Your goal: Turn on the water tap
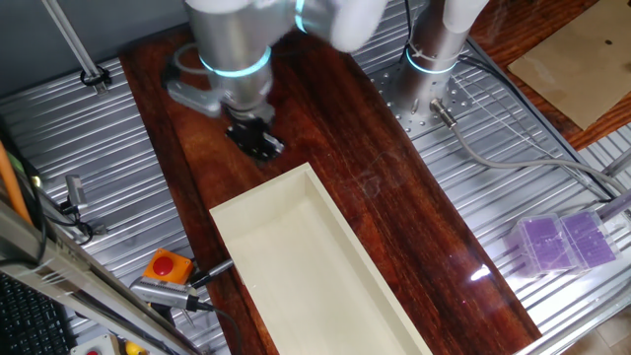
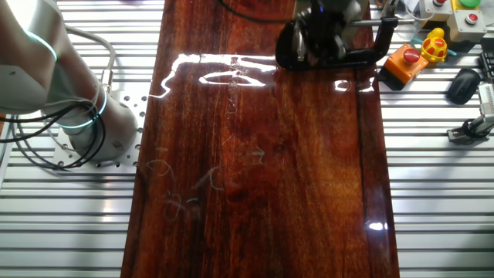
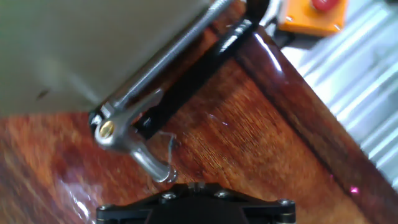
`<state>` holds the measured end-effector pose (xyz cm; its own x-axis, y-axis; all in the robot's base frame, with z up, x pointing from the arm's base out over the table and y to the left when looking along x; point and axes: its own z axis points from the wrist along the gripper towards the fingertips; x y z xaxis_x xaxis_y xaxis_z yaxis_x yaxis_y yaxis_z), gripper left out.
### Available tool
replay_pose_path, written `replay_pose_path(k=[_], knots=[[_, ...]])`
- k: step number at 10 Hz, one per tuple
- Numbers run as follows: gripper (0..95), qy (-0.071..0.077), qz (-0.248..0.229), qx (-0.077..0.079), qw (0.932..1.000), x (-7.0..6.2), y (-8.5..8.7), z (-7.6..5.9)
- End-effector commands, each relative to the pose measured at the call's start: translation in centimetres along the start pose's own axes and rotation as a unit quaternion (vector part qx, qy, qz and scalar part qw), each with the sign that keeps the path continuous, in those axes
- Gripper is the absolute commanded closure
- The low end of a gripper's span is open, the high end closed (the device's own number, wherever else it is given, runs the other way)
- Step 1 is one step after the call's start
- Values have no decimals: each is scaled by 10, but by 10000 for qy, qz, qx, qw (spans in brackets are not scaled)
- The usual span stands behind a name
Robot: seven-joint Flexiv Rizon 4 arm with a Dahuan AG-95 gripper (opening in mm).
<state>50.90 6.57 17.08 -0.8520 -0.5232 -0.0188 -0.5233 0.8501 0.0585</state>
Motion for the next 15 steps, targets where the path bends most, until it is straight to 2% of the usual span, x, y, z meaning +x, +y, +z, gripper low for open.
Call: replay_pose_path(k=[1,4,6,8,10,11,12,15], knots=[[950,46,-552,10,9985,5,-19,3],[950,59,236,93,9997,5,-19,3],[950,127,855,153,9961,6,-18,4],[950,219,862,140,9959,18,-36,10],[950,224,668,140,9974,39,-75,17],[950,221,604,139,9978,43,-80,18],[950,197,561,143,9981,54,-91,20],[950,138,460,101,9988,56,-91,22]])
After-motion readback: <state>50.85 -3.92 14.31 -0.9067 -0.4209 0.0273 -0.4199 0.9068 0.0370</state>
